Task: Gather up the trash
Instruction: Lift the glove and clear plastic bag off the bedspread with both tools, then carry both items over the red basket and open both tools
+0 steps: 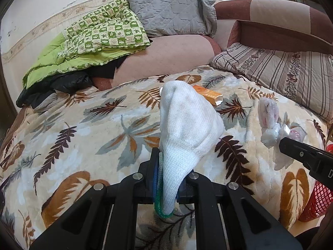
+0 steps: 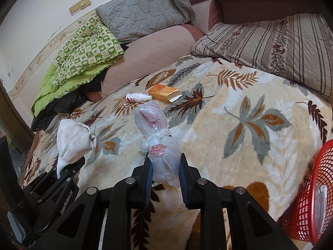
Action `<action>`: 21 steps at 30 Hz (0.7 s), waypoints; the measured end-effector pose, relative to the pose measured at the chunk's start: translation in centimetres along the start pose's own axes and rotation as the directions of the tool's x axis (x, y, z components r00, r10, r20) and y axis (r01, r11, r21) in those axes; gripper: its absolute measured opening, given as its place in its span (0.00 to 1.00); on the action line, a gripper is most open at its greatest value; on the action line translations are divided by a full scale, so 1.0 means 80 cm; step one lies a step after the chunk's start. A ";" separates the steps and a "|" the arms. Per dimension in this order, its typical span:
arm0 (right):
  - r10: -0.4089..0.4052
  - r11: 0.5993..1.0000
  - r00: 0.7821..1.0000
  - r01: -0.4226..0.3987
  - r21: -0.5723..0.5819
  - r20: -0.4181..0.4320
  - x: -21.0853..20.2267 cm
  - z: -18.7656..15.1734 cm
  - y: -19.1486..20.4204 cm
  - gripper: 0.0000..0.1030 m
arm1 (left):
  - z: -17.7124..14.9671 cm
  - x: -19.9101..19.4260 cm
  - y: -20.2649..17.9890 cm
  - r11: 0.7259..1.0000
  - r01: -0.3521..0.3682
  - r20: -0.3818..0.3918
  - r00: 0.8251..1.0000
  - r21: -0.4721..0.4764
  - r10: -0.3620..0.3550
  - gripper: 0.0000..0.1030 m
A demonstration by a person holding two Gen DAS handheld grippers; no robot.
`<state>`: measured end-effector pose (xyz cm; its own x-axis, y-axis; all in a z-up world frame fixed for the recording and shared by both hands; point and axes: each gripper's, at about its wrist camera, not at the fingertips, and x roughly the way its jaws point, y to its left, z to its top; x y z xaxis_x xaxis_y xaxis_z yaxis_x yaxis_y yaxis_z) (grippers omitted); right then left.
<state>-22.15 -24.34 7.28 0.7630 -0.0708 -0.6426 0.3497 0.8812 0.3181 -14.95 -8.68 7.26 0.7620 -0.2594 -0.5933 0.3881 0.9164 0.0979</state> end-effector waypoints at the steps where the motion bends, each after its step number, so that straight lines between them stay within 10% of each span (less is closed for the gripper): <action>1: 0.000 1.000 1.000 0.000 0.000 0.000 0.000 0.000 0.001 0.24 | 0.000 0.000 0.000 1.000 -0.001 0.000 1.000 0.000 0.001 0.11; 21: 0.009 1.000 1.000 -0.009 0.005 0.019 -0.006 0.002 -0.001 0.24 | 0.005 -0.012 -0.016 0.997 0.072 0.001 0.997 0.007 -0.072 0.11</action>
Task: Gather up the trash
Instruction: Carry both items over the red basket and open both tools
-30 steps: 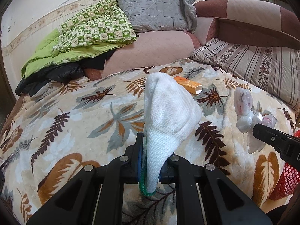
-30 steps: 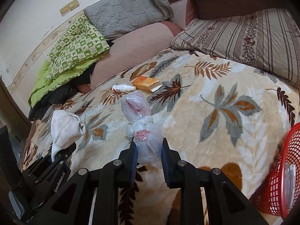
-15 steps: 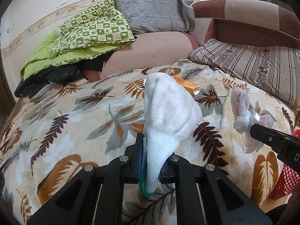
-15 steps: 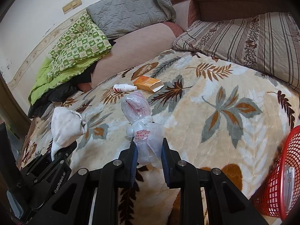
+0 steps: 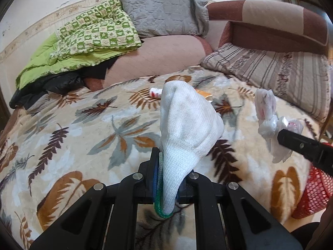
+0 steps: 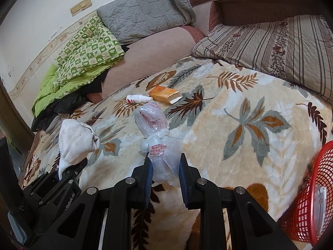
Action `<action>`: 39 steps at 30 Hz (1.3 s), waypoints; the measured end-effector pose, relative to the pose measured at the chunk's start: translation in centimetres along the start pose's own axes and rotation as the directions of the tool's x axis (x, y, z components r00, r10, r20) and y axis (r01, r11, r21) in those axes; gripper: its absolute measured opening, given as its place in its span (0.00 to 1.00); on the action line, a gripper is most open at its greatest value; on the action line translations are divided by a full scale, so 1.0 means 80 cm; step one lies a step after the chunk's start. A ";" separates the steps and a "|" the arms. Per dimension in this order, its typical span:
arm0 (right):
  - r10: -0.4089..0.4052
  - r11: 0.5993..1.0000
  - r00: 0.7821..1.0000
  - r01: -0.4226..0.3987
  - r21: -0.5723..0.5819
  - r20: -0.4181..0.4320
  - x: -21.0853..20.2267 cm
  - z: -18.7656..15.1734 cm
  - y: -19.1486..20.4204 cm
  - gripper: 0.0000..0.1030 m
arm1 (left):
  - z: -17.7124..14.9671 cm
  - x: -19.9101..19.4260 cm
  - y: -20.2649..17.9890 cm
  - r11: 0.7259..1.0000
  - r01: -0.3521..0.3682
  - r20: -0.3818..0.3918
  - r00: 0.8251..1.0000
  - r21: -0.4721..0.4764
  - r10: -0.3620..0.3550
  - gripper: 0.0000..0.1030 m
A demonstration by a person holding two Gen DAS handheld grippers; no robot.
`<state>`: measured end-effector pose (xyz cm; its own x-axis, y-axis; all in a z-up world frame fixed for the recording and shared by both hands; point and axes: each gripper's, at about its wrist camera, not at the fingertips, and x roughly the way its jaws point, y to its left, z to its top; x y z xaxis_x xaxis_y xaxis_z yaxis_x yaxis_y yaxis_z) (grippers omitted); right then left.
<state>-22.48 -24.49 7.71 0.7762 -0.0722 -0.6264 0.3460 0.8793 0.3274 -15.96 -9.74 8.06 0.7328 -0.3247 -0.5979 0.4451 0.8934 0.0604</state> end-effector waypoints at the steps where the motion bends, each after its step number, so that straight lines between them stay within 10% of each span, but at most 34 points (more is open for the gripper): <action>1: 0.007 1.000 1.000 -0.007 0.004 0.009 -0.006 0.002 -0.002 0.24 | 0.001 -0.004 -0.003 1.000 0.011 0.007 1.000 0.009 -0.011 0.11; 12: -0.020 0.996 0.994 0.010 0.092 0.105 -0.132 0.013 -0.086 0.24 | 0.032 -0.047 -0.109 0.949 0.289 -0.021 0.957 0.124 -0.289 0.11; 23: -0.276 0.924 0.959 0.247 0.293 0.063 -0.227 -0.045 -0.257 0.24 | 0.031 -0.047 -0.290 0.774 0.617 -0.269 0.777 0.145 -0.569 0.12; 29: -0.320 0.883 0.946 0.281 0.376 0.044 -0.240 -0.063 -0.308 0.26 | 0.020 -0.042 -0.365 0.720 0.673 -0.329 0.727 0.169 -0.603 0.21; 32: -0.347 0.871 0.937 0.306 0.383 0.040 -0.239 -0.061 -0.320 0.31 | 0.018 -0.040 -0.384 0.719 0.673 -0.351 0.724 0.172 -0.594 0.65; 39: -0.361 0.861 0.932 0.330 0.388 0.008 -0.241 -0.066 -0.338 0.40 | 0.033 -0.035 -0.336 0.747 0.656 -0.315 0.735 0.107 -0.601 0.65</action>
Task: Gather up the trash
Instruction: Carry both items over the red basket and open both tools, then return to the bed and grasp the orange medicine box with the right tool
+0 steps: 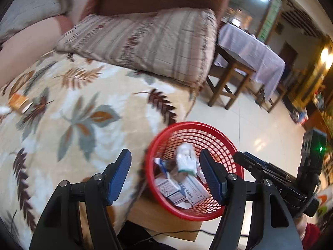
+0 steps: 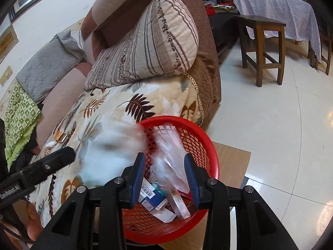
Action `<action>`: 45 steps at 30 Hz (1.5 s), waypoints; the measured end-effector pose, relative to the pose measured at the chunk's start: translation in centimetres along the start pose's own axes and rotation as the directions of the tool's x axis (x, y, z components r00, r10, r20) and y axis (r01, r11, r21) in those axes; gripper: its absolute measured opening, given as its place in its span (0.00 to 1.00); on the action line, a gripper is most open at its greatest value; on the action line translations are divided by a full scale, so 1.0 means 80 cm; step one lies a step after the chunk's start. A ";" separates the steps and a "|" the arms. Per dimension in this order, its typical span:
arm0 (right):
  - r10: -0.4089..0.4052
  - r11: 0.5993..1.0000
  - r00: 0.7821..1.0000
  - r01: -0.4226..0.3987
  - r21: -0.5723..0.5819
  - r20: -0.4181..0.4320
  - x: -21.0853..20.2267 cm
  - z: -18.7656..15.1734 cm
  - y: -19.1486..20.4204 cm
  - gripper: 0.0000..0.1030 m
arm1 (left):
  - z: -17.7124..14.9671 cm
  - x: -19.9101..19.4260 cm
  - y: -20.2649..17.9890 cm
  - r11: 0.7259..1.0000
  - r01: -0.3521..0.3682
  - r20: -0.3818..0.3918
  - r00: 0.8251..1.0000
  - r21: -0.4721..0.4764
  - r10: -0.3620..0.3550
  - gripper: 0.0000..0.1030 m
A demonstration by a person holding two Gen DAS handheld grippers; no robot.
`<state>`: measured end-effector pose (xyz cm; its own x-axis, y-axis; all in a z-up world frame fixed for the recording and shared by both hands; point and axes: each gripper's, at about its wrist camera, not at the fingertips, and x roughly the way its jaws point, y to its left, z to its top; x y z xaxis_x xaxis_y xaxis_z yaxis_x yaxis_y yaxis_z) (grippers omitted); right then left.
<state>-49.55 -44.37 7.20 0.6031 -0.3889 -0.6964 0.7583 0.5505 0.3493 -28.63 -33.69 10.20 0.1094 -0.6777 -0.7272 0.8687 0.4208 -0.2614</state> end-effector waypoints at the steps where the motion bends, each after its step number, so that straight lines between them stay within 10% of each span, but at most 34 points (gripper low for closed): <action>1: 0.005 1.000 1.000 -0.005 -0.005 0.002 -0.001 -0.001 0.001 0.40 | -0.001 -0.008 0.010 1.000 -0.007 0.008 1.000 -0.017 0.007 0.65; 13: 0.182 0.969 0.981 -0.190 -0.157 -0.069 0.002 -0.004 0.107 0.40 | -0.052 -0.101 0.175 0.941 -0.278 0.041 0.956 -0.192 0.291 0.65; 22: 0.328 0.841 0.911 -0.402 -0.362 -0.249 0.049 0.006 0.288 0.42 | -0.090 -0.140 0.340 0.765 -0.469 0.026 0.846 -0.441 0.533 0.65; 26: 0.332 0.783 0.890 -0.444 -0.435 -0.311 0.099 0.018 0.372 0.57 | -0.102 -0.130 0.384 0.674 -0.590 -0.033 0.763 -0.444 0.646 0.65; 45: 0.021 0.534 0.932 -0.316 -0.784 -0.361 0.418 0.017 0.618 0.59 | -0.106 -0.118 0.434 0.612 -0.556 -0.088 0.776 -0.563 0.624 0.65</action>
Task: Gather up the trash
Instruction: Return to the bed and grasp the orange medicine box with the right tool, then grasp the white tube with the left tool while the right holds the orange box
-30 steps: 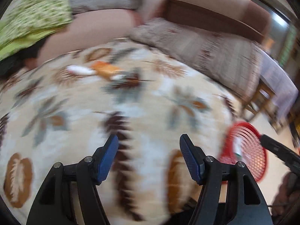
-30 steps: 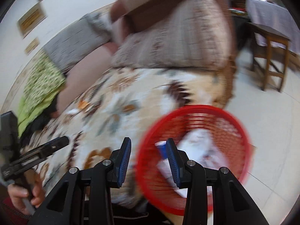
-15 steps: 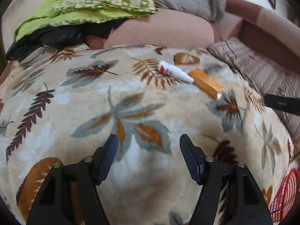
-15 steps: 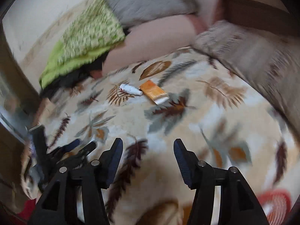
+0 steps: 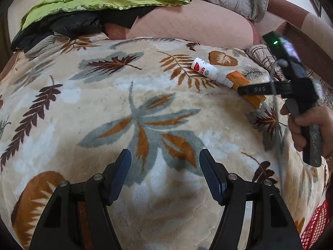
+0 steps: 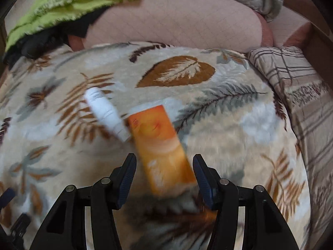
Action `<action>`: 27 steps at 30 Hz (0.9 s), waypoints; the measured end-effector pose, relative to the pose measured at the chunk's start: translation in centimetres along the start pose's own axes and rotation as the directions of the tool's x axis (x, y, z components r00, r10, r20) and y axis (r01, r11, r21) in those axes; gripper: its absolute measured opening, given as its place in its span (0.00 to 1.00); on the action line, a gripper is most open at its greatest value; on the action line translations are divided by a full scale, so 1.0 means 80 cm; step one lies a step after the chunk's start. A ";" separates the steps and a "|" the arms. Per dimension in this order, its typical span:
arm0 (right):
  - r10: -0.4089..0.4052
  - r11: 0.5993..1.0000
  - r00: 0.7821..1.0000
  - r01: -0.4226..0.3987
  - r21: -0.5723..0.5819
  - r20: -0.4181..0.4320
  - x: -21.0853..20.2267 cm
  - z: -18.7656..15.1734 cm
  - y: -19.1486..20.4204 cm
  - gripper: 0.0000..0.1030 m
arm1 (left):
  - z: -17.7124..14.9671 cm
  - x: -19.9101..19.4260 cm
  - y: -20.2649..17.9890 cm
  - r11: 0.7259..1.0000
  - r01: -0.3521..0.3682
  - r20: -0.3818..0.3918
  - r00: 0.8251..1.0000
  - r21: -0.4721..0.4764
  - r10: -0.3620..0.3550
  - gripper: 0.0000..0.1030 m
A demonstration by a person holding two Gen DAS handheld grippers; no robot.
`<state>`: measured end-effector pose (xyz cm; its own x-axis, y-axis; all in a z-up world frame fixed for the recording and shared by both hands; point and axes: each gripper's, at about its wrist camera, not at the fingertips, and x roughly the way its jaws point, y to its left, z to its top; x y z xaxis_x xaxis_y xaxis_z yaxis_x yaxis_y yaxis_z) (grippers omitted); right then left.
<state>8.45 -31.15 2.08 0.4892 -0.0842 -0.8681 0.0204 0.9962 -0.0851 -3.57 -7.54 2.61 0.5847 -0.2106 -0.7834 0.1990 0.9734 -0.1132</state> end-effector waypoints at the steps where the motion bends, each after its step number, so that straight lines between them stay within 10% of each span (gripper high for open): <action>1: -0.004 1.000 1.000 0.003 -0.019 -0.014 0.008 0.003 0.002 0.59 | 0.000 0.000 0.000 1.000 -0.004 0.002 1.000 -0.001 0.004 0.65; 13: -0.011 0.999 1.000 0.011 0.050 0.013 0.021 0.038 0.007 0.51 | 0.010 0.001 0.029 0.995 0.014 -0.009 1.000 -0.101 -0.015 0.65; 19: 0.176 0.984 0.984 -0.176 0.005 -0.006 0.000 0.005 0.057 0.50 | 0.043 -0.002 0.040 0.991 0.034 0.021 0.999 -0.127 -0.032 0.65; 27: 0.119 0.936 0.985 -0.153 0.317 0.123 -0.099 -0.072 0.013 0.50 | 0.155 0.052 0.007 0.973 0.156 -0.036 0.986 -0.171 -0.165 0.65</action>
<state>-0.41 -29.55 6.06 0.5914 0.0389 -0.8054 0.2210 0.9528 0.2083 8.75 -9.00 6.85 0.5156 -0.3646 -0.7754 0.1503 0.9294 -0.3371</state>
